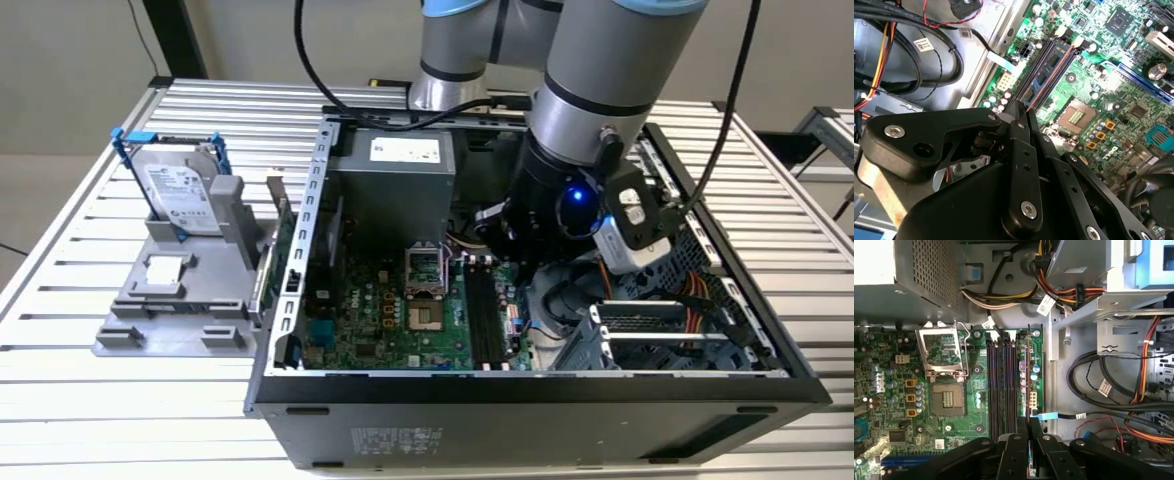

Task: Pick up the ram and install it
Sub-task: 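Insert the ram into the slot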

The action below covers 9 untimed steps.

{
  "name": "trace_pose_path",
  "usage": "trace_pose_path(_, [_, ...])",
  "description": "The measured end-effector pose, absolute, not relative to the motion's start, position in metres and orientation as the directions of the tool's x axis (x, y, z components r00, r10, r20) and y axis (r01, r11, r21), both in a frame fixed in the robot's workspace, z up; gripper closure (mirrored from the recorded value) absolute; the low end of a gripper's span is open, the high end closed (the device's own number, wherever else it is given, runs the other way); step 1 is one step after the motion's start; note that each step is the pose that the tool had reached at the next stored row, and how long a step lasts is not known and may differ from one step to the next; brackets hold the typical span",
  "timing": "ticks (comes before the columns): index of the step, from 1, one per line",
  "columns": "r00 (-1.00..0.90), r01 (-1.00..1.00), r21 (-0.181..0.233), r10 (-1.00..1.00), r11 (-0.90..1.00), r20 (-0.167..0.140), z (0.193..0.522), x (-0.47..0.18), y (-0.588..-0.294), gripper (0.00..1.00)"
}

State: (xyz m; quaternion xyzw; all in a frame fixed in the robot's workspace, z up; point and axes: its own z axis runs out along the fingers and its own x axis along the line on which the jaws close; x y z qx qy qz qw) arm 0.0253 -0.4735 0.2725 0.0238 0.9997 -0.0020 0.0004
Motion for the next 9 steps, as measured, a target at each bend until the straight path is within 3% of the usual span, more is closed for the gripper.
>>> trace_pose_path(9, [-0.999,0.048,-0.006,0.048,0.999,-0.001,0.2615,0.0252,-0.4736,1.0])
